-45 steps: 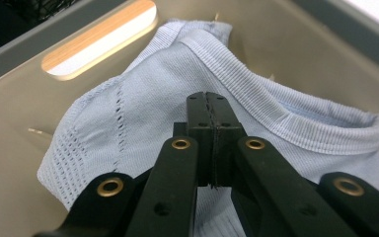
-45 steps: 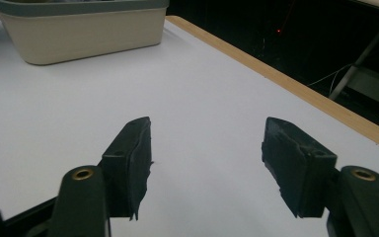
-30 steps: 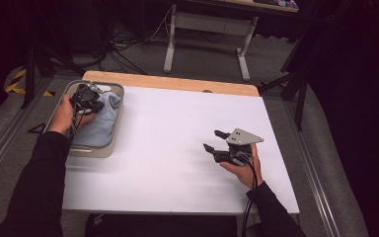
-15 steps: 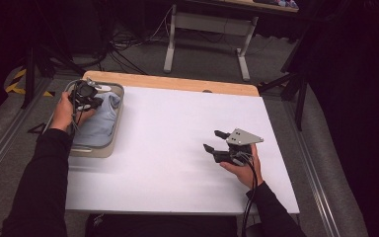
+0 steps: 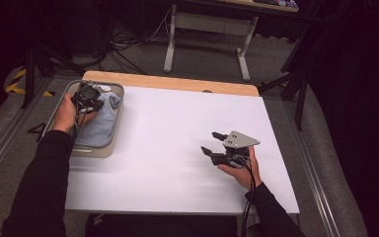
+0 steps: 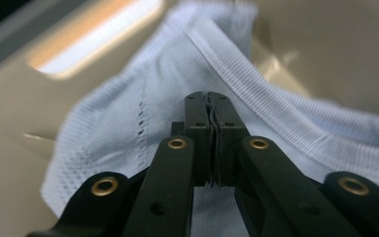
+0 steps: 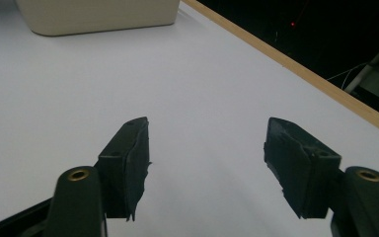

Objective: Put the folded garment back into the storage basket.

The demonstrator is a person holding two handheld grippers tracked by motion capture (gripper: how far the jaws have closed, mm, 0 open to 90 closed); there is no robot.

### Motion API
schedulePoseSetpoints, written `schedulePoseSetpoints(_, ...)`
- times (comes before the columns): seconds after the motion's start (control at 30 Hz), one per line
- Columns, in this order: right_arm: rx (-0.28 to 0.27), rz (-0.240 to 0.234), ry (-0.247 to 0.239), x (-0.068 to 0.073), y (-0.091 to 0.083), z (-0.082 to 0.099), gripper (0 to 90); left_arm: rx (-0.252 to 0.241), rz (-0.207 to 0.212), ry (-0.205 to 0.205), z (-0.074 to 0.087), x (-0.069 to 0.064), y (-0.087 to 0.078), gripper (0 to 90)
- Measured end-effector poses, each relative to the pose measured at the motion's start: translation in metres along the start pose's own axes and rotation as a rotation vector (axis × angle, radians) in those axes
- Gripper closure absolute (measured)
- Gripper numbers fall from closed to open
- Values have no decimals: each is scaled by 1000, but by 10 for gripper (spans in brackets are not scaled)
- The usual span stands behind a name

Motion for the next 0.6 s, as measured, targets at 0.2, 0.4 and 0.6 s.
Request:
schedulePoseSetpoints(0.2, -5, 11, -6, -1, -4, -1, 346, -35, 6, -22, 7, 8, -23, 890)
schedulePoseSetpoints(0.4, -18, 31, -8, -4, -11, -1, 346, -8, 18, 23, 21, -2, -26, 899)
schedulePoseSetpoints(0.6, -39, 47, 13, -6, -21, 3, 329, 58, 34, 42, 29, -9, -15, 898)
Point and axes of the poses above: each handheld gripper's, and its own axes: y roughly forward along the jaws, z roughly out of its underside, x roughly to its left, the point moved 9 cm from there along y, roughly forward along the jaws, and after that the axes turned 7 degrees about x, right-handed, at the moved point
